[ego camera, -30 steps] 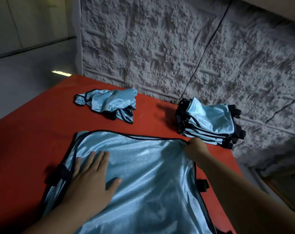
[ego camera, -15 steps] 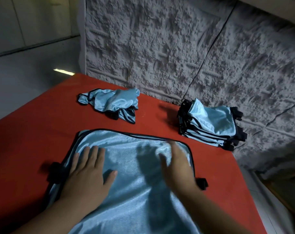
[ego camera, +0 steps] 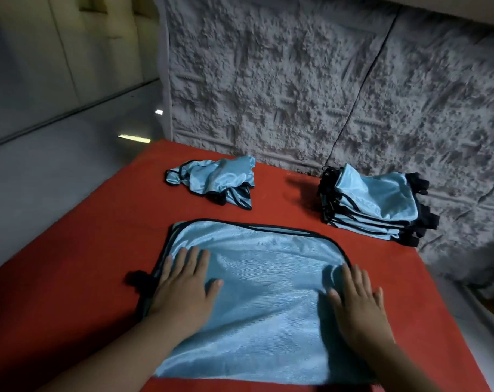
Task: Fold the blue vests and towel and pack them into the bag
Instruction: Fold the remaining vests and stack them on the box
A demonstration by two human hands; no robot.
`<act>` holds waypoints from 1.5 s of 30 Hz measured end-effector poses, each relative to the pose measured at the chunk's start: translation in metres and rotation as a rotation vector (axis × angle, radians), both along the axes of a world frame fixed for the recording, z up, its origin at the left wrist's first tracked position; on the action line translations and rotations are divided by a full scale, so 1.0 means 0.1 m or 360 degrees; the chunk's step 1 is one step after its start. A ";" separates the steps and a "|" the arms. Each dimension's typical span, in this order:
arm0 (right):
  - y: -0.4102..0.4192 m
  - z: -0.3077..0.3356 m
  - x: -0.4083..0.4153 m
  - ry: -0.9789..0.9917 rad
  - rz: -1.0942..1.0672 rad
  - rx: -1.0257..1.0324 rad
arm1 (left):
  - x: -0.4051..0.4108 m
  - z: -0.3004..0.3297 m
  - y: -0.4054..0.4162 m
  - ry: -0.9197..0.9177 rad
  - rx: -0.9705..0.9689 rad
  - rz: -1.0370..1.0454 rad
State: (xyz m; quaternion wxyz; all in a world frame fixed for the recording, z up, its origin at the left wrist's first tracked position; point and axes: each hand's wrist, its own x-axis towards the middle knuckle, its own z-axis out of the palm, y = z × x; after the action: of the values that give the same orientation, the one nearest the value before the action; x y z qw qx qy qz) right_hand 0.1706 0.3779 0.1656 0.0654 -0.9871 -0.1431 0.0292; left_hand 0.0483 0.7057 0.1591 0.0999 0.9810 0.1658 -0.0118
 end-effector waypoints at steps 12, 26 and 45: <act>0.31 -0.19 -1.21 -0.0173 0.0263 -0.0014 | 0.10 0.07 0.59 0.0183 -0.0047 -0.0224; 0.23 0.14 0.55 0.0245 0.0566 -0.0452 | -0.63 0.51 0.07 0.0481 0.0294 0.0116; 0.91 0.40 -2.17 0.0827 -0.1013 0.0952 | -0.66 0.47 0.65 0.0032 -0.0601 0.0590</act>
State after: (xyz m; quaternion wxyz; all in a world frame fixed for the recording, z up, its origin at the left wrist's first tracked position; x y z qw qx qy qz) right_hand -0.0465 0.4690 0.2051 0.3845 -0.8799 0.1836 0.2102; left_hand -0.0179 0.7709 0.2062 0.2801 0.8977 0.3384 -0.0337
